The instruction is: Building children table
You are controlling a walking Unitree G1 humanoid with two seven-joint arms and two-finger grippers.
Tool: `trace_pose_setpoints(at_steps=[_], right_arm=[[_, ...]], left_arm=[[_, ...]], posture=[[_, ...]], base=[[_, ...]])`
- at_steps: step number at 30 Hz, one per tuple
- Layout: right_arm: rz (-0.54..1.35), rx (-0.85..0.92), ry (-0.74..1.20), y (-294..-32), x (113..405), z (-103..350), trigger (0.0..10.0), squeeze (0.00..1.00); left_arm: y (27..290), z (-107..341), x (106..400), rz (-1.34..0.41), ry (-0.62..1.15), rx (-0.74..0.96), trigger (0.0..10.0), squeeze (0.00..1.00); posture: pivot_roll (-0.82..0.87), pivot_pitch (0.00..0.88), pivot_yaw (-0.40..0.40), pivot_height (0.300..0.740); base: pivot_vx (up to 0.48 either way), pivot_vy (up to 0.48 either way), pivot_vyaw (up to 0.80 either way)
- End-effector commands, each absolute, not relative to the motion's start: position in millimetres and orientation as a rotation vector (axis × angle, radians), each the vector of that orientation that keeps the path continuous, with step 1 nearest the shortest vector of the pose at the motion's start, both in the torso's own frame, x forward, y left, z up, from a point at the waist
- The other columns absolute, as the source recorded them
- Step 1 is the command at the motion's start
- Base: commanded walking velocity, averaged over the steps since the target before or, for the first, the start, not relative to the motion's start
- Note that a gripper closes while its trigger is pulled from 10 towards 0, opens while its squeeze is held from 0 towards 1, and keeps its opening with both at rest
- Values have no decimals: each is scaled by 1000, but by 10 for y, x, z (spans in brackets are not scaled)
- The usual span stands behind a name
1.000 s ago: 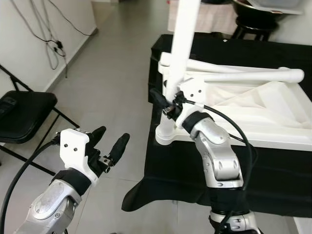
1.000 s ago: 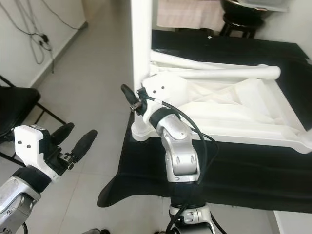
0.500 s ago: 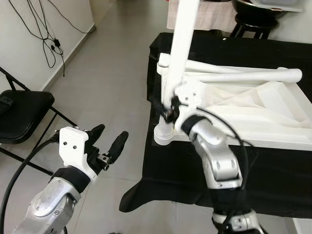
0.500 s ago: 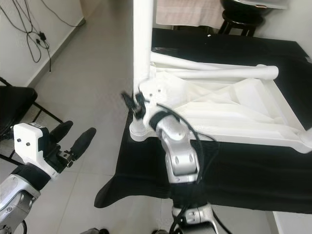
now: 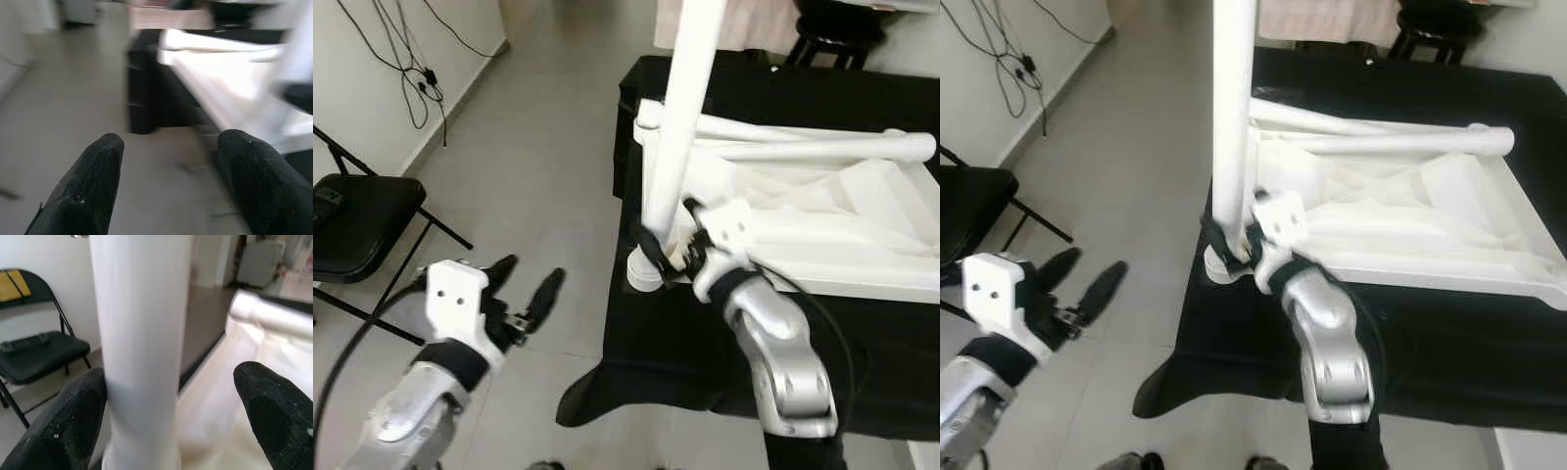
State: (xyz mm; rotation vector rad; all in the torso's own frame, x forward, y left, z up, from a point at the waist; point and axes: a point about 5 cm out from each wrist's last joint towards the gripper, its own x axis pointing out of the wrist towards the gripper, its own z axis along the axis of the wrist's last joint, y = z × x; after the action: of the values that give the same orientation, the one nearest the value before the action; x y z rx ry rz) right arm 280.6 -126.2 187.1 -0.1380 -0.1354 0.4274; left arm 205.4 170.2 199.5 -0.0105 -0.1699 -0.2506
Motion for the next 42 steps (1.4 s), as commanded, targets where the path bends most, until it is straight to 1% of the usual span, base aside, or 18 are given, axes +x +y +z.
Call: trace_pose_setpoints(at_steps=[1, 3, 4, 5, 6, 8, 10, 13, 16, 20, 27, 34, 42], right_arm=[[310, -170, -100, -1471, 2767, 1794, 10000, 1000], [269, -194, -76, -1532, 2741, 1712, 10000, 1000], [251, -200, -70, -1545, 2739, 1695, 10000, 596], [251, -200, -70, -1545, 2739, 1695, 10000, 596], [237, -207, -60, -1547, 2746, 1678, 10000, 0], [225, -197, -51, -1537, 2759, 1659, 10000, 0], [223, -187, -48, -1535, 2767, 1649, 10000, 0], [224, -182, -47, -1529, 2769, 1643, 10000, 0], [231, -175, -42, -1508, 2771, 1636, 10000, 0], [232, -171, -44, -1495, 2769, 1637, 10000, 0], [237, -171, -49, -1477, 2787, 1643, 10000, 0], [227, -175, -55, -1479, 2793, 1649, 10000, 0], [220, -182, -56, -1490, 2795, 1656, 10000, 0]], left_arm=[[1758, 1998, 2013, -161, -184, 25, 10000, 0], [1812, 1969, 1974, -62, -169, 57, 10000, 0], [1843, 1933, 1924, 2, -150, 70, 10000, 0], [1843, 1933, 1924, 2, -150, 70, 10000, 0], [1861, 1884, 1853, 51, -128, 78, 10000, 0], [1855, 1781, 1714, 107, -93, 106, 10000, 0], [1848, 1760, 1681, 126, -101, 119, 10000, 0], [1849, 1757, 1680, 138, -114, 129, 10000, 0], [1880, 1811, 1774, 157, -173, 127, 10000, 0], [1876, 1815, 1780, 170, -185, 139, 10000, 0], [1862, 1833, 1790, 159, -206, 157, 10000, 0], [1817, 1860, 1844, 67, -233, 106, 10000, 0], [1807, 1851, 1856, 63, -239, 94, 10000, 0]], posture=[[-77, 162, 4, 740], [-72, 162, 11, 740], [-71, 160, 15, 740], [-71, 160, 15, 740], [-71, 160, 16, 740], [-71, 162, 17, 740], [-60, 163, 18, 740], [-60, 161, 17, 740], [-57, 157, 23, 740], [-46, 157, 19, 740], [-43, 157, 11, 740], [-46, 158, 9, 740], [-48, 158, 8, 740]], base=[[0, 0, 0], [0, 0, 0], [0, 0, 0], [0, 0, 0], [0, 0, 0], [0, 0, 0], [0, 0, 0], [0, 0, 0], [0, 0, 0], [0, 0, 0], [0, 0, 0], [0, 0, 0], [0, 0, 0]])
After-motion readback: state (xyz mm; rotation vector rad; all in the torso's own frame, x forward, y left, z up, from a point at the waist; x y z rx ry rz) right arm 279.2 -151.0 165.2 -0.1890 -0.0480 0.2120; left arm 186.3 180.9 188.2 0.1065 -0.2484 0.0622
